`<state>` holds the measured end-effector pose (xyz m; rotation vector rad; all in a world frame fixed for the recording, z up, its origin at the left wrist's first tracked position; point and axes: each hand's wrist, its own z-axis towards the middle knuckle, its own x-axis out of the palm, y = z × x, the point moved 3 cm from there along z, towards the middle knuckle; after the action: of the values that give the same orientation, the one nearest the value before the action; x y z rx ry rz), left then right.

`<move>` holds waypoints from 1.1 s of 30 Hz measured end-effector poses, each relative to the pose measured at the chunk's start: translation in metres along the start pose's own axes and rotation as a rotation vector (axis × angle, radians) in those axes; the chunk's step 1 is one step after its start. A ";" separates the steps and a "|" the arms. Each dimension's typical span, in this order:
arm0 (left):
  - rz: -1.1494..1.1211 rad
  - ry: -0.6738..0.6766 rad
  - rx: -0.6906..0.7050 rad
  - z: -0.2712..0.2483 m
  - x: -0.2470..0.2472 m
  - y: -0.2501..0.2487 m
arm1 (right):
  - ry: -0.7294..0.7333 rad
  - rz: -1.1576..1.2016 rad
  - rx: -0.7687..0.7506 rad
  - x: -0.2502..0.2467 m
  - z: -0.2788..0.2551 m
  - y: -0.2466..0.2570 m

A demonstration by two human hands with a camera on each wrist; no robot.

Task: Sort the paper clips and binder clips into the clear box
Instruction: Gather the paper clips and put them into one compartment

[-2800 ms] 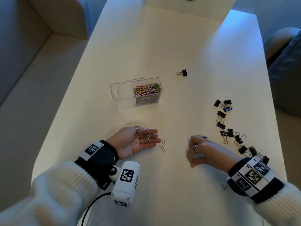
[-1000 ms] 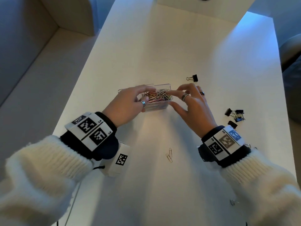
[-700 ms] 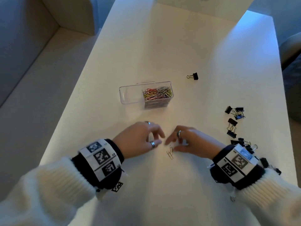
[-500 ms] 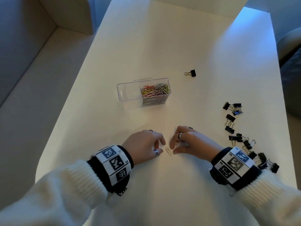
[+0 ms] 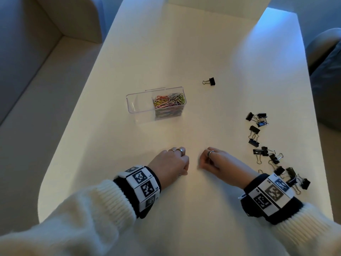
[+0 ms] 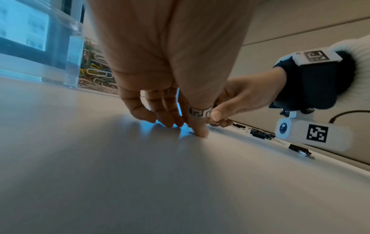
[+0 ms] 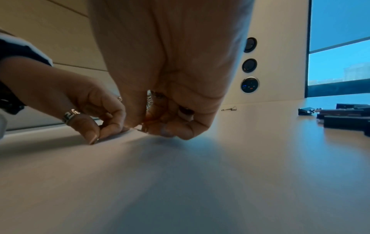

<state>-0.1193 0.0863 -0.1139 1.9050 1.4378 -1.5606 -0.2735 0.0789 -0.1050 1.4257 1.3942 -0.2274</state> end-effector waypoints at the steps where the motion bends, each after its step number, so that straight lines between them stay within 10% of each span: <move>1: 0.014 0.012 0.004 0.001 0.001 0.000 | -0.020 0.042 0.002 -0.001 -0.001 0.000; 9: -1.303 -0.240 -0.310 -0.011 -0.025 0.031 | -0.379 0.378 0.034 -0.029 -0.011 0.016; 14: -1.920 -0.064 -0.420 -0.009 -0.036 0.028 | -0.515 0.470 -0.052 -0.044 -0.003 0.050; 25: -2.210 -0.077 -0.414 -0.012 -0.063 0.032 | -0.698 0.248 -0.160 -0.058 0.029 0.060; 33: -2.274 -0.410 -0.462 0.001 -0.108 0.063 | -0.643 0.273 -0.020 -0.075 0.051 0.048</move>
<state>-0.0593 0.0018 -0.0437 -1.1281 3.1627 -1.3012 -0.2309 0.0080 -0.0450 1.3456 0.6709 -0.4460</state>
